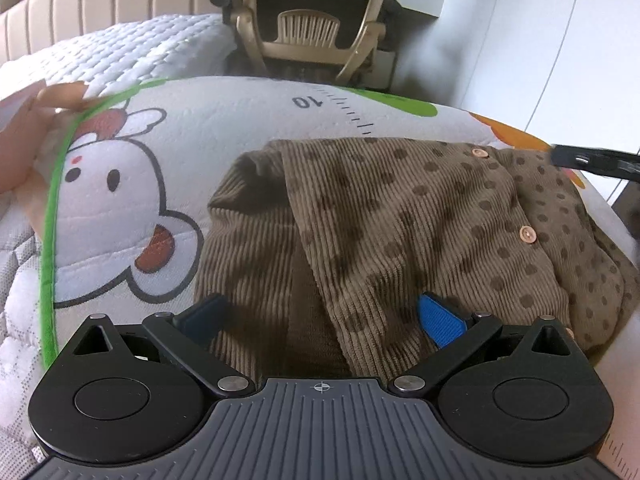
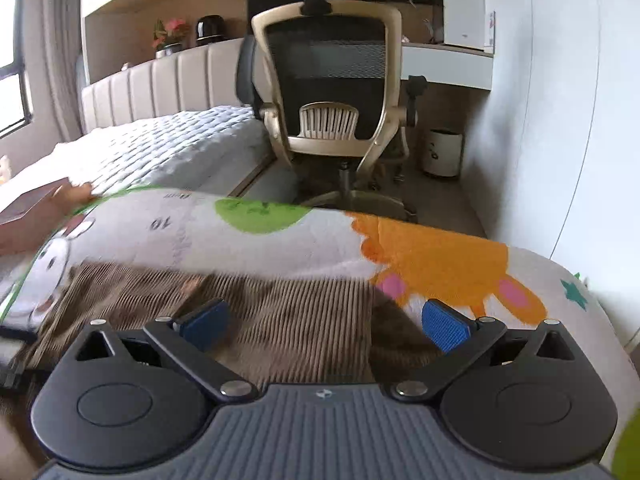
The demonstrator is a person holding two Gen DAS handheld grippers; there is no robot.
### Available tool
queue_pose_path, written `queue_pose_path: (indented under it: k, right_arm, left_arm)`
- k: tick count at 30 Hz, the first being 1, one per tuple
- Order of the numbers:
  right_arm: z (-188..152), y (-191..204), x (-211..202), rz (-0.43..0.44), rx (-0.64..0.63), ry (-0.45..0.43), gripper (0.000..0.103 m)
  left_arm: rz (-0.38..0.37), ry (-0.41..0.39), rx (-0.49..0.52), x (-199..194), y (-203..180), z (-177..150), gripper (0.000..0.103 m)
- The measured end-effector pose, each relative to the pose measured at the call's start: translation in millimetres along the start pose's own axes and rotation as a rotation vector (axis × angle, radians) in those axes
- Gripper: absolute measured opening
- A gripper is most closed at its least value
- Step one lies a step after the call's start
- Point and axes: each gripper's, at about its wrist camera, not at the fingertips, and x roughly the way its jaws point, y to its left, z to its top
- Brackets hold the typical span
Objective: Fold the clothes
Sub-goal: 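Lift the dress side edge with the left gripper and fold it inward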
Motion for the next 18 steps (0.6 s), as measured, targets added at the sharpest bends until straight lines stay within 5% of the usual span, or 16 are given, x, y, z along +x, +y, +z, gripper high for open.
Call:
queue_pose_path:
  k: [5,7,10,13,16,18]
  right_arm:
    - [-38.6,1.0,1.7,-0.101,-0.116,0.063,0.103]
    - [-45.2,-1.1,2.5,-0.103,-0.107,0.058,0.103]
    - [-48.2,-3.8,2.0,-0.090,-0.085,0.049,0.103]
    - [-49.9,-7.0,3.1,-0.079,-0.065,0.035,0.103]
    - [-50.7,-9.4,4.0,-0.070,-0.046,0.028,0.103]
    - [-51.3,-9.6,4.9,-0.066,-0.044,0.025,0.103]
  left_arm:
    - [0.008,-0.005,-0.023,-7.6,3.0,4.6,0.103]
    - [0.019,-0.068,-0.033,-21.7,2.2,13.5,0.103]
    - [-0.146,-0.138,-0.092,-31.4,4.7,33.1,0.103]
    - [-0.405,-0.124,-0.242,-9.7,11.9,52.5,0.103]
    - [-0.414,-0.068,-0.349,28.7,16.1,61.3,0.103]
    - [-0.393,-0.101,-0.372,31.9,25.6,60.6,0.103]
